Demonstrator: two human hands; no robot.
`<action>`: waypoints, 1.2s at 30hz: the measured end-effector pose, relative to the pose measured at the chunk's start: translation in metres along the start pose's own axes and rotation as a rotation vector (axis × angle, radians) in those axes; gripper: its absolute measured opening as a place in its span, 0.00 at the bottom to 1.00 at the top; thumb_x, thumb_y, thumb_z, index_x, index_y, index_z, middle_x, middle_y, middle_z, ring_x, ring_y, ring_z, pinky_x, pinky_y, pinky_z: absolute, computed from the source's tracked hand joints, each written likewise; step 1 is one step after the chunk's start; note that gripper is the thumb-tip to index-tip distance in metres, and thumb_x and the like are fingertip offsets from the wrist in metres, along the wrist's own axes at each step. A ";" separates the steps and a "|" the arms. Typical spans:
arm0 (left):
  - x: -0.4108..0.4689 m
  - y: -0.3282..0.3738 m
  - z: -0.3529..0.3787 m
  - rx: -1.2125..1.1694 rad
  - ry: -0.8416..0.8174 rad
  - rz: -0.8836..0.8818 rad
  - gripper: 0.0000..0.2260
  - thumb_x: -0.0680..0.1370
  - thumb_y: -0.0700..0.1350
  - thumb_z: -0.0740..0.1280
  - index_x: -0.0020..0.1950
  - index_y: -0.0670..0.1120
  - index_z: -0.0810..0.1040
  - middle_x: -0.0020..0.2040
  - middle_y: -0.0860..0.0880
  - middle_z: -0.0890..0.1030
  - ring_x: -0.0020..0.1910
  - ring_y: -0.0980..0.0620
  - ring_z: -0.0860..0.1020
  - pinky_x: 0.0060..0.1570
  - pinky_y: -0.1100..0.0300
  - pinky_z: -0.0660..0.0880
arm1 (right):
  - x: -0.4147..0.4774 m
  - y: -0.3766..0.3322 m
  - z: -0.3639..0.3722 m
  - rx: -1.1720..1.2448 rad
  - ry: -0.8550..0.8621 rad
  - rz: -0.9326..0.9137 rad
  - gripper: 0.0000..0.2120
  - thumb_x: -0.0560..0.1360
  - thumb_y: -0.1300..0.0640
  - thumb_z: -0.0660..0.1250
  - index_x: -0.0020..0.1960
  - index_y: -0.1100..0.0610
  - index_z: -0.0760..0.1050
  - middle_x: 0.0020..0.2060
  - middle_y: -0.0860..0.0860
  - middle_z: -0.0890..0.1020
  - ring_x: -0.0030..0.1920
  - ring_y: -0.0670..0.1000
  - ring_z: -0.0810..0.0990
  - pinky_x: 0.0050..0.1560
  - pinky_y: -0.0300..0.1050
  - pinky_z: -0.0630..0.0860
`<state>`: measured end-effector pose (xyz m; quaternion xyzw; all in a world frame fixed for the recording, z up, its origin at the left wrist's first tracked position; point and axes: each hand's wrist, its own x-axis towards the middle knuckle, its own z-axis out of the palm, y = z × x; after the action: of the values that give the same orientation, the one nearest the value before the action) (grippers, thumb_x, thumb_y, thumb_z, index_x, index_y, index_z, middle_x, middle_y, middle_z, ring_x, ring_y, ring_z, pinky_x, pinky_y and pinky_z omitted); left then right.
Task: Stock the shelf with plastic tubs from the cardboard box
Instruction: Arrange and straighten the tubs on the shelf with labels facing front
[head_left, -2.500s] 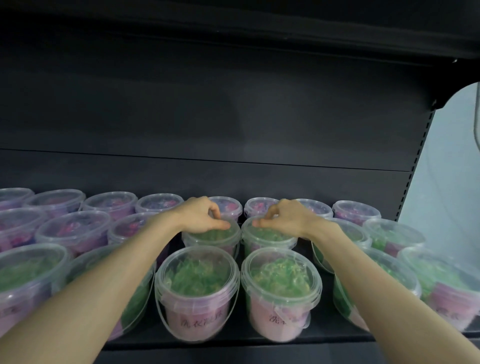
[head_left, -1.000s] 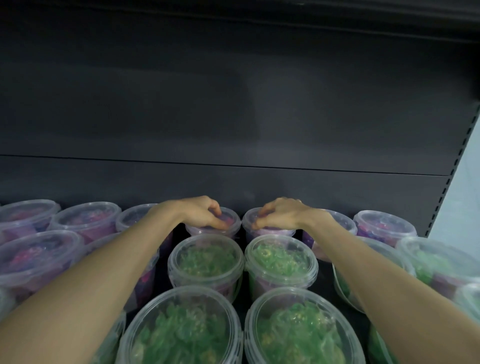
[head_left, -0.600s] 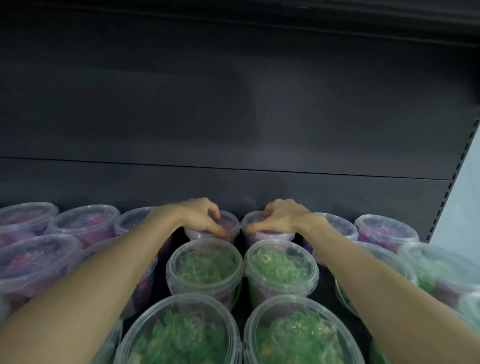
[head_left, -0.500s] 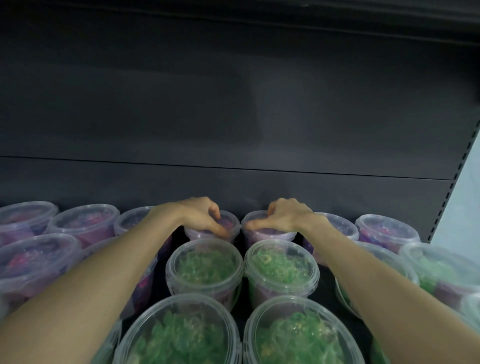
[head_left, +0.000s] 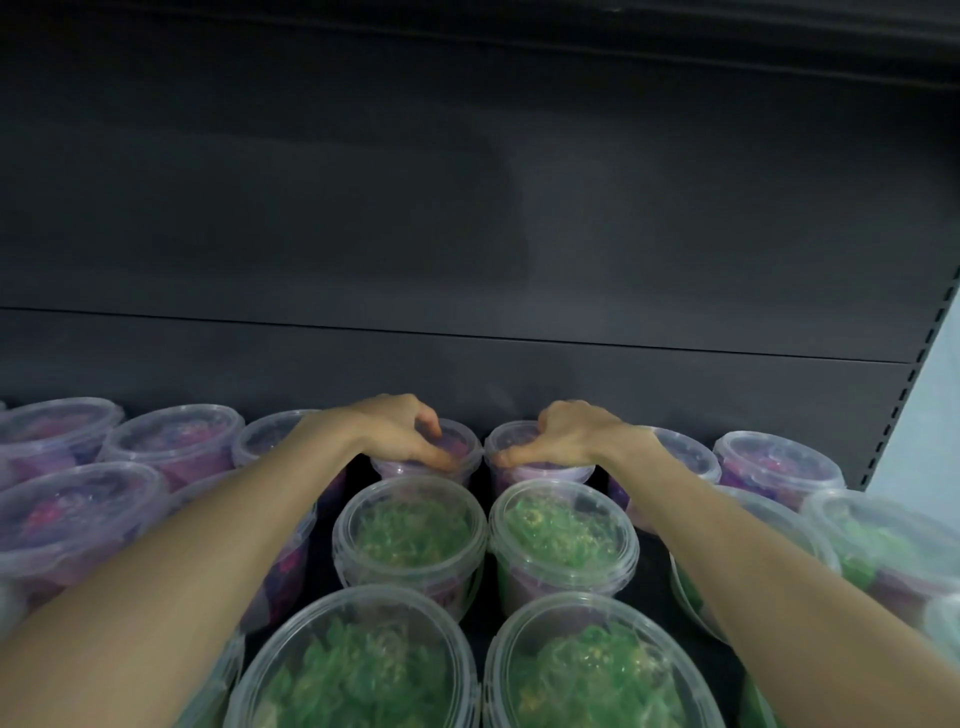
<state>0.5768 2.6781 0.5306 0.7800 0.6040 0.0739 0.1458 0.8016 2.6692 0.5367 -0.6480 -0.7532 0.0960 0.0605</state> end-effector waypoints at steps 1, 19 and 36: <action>0.000 0.000 0.000 -0.004 0.001 0.000 0.28 0.62 0.70 0.70 0.57 0.59 0.75 0.62 0.56 0.74 0.58 0.54 0.72 0.53 0.60 0.66 | 0.000 0.001 0.000 0.002 0.002 -0.013 0.35 0.52 0.22 0.63 0.40 0.52 0.73 0.39 0.48 0.76 0.45 0.54 0.76 0.43 0.47 0.73; -0.002 0.003 0.002 0.071 -0.001 -0.025 0.30 0.66 0.70 0.66 0.62 0.56 0.73 0.65 0.51 0.73 0.64 0.49 0.69 0.61 0.54 0.68 | -0.006 0.001 0.000 0.060 0.003 -0.089 0.26 0.63 0.33 0.68 0.52 0.50 0.80 0.52 0.50 0.80 0.55 0.54 0.75 0.55 0.48 0.73; -0.031 0.017 0.005 0.069 0.159 0.024 0.22 0.72 0.64 0.64 0.57 0.51 0.78 0.58 0.48 0.78 0.56 0.47 0.76 0.54 0.56 0.72 | -0.025 -0.004 0.001 0.161 0.091 -0.170 0.20 0.70 0.41 0.69 0.56 0.52 0.79 0.55 0.50 0.79 0.54 0.51 0.76 0.50 0.42 0.70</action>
<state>0.5857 2.6439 0.5333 0.7833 0.6067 0.1164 0.0693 0.8011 2.6437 0.5375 -0.5787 -0.7916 0.1212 0.1542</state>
